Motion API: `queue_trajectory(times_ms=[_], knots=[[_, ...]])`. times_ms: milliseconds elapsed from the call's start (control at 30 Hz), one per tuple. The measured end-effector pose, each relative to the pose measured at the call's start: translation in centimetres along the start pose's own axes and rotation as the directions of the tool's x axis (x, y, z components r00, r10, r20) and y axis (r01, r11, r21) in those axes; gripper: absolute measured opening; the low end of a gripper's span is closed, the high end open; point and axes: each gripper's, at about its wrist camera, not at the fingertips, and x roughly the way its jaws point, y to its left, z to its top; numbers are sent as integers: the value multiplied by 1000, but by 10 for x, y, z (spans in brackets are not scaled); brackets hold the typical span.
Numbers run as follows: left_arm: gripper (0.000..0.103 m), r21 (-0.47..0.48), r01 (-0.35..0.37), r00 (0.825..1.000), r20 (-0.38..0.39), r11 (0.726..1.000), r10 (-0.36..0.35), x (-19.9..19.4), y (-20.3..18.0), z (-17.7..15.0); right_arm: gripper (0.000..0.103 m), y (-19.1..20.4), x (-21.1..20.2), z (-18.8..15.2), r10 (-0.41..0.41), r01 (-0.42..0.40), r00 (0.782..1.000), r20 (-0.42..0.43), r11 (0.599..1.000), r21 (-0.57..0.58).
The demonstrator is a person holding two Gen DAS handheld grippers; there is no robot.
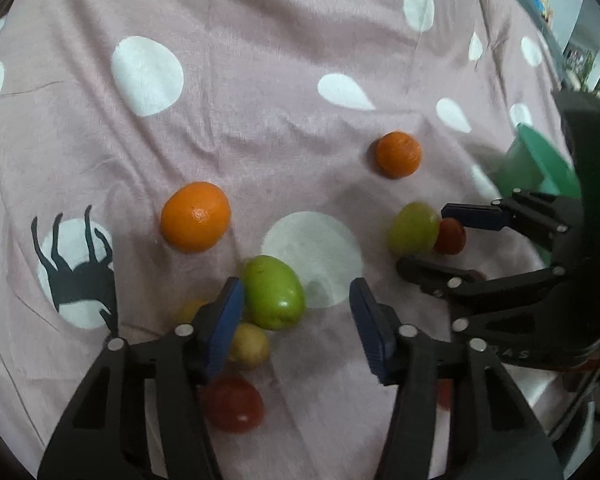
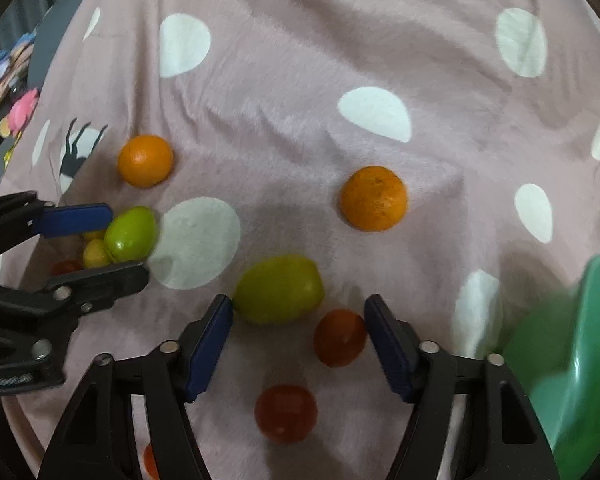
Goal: Organize fruits
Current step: 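Move both tools down toward the cluster of fruit, then grasp the green lime with the left tool while the right tool grasps the yellow-green lemon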
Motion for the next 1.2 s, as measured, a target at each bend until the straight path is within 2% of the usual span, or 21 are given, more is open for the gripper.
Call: queue_trajectory(times_ms=[67,100,133,167,233,367,467,533,733,867,967,1200], knots=[[41,1,-12,1000,-7,1000,12,4,3,1,49,-1,5,0,13,-13,1000,-10,1000,-17],[38,-7,-10,1000,-19,1000,10,8,6,1,48,-2,5,0,24,-24,1000,-8,1000,-16],[34,-11,-10,1000,-26,1000,9,11,7,0,44,-2,5,1,37,-37,999,-5,999,-10],[34,-15,-10,1000,-26,1000,10,13,8,0,37,-4,4,2,56,-56,998,-1,998,-8],[33,-34,-12,999,-37,999,11,17,12,-2,33,-7,4,3,65,-65,998,6,998,-10],[33,-67,15,999,-33,998,-17,13,21,-4,33,-9,6,3,52,-52,999,-11,999,-6],[33,-98,31,999,-17,995,-33,8,29,-5,37,-12,2,14,118,-118,993,-12,993,25],[33,-137,55,998,12,989,-54,2,35,-3,42,-13,2,23,134,-134,991,-5,990,46],[33,-195,42,995,101,980,-23,-21,56,4,46,-2,12,58,182,-183,983,33,982,36],[33,-231,30,991,135,973,2,-31,75,10,46,2,32,73,205,-208,978,44,975,74],[33,-253,16,990,142,967,21,-34,90,10,46,3,41,80,262,-267,963,57,958,105],[33,-268,16,990,137,963,21,-35,100,7,46,-3,69,99,243,-251,968,71,956,152]])
